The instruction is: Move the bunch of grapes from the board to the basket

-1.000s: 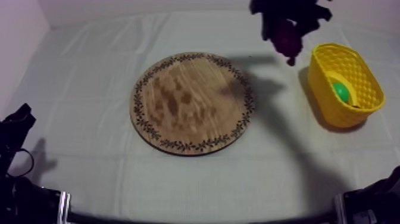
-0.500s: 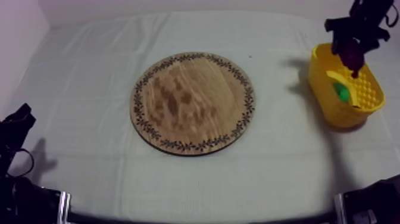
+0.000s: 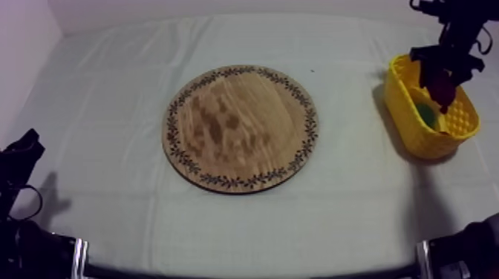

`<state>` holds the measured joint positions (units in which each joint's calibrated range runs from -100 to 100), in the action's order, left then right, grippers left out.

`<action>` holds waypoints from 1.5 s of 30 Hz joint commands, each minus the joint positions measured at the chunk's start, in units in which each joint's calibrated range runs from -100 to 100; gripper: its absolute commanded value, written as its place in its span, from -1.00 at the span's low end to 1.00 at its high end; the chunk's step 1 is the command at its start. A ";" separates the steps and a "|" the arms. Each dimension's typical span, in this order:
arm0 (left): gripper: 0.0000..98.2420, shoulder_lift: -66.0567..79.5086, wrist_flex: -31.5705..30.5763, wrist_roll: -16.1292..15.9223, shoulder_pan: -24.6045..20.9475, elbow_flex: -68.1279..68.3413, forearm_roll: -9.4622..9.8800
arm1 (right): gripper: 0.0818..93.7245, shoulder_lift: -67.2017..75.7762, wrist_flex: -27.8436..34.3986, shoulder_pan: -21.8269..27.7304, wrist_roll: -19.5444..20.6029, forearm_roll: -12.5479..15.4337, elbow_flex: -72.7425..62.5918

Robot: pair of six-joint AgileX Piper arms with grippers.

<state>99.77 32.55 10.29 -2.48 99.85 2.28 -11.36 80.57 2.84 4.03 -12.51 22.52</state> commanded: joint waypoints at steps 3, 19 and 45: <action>-1.00 -0.03 0.03 -0.01 -0.01 0.04 -0.01 | 0.04 -4.68 -0.93 -0.10 -0.38 -0.13 -0.85; -1.00 -0.03 0.03 -0.01 -0.01 0.04 -0.01 | 0.32 1.27 -0.80 -0.58 -2.00 -0.05 -3.05; -1.00 -0.03 0.03 -0.01 -0.01 0.04 -0.01 | -0.80 60.01 -36.07 0.73 -2.09 2.89 45.56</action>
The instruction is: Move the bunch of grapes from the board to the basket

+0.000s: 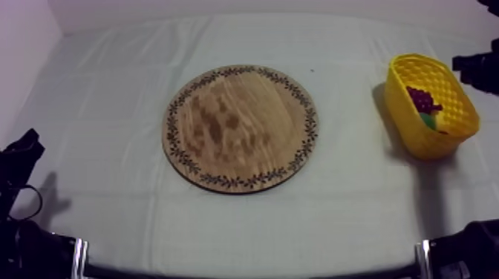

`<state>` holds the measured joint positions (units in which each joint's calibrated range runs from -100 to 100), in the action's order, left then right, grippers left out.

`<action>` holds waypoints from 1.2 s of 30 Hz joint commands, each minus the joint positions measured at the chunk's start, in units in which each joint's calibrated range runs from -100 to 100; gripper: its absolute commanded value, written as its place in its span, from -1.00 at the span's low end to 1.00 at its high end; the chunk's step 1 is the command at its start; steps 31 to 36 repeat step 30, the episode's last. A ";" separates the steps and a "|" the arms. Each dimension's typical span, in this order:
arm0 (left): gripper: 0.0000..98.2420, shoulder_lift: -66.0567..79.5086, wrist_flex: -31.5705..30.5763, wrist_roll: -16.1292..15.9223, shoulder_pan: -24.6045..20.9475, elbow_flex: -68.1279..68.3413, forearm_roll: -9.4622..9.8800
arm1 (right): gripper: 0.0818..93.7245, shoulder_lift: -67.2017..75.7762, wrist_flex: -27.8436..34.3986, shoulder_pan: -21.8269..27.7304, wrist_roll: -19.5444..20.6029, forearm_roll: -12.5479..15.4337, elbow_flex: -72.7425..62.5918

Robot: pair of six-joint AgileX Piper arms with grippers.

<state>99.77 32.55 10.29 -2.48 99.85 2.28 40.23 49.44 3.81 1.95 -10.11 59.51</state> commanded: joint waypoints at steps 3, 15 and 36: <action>-1.00 -0.03 0.03 -0.01 -0.01 0.04 -0.01 | -0.92 15.67 -9.24 -1.25 -1.35 2.66 15.53; -1.00 -0.03 0.03 0.00 -0.01 0.04 -0.01 | -0.99 41.27 -16.11 -3.59 -6.42 14.66 37.74; -1.00 -0.03 0.03 -0.01 -0.01 0.04 -0.01 | -0.99 55.24 -12.02 -4.62 -13.80 11.99 39.97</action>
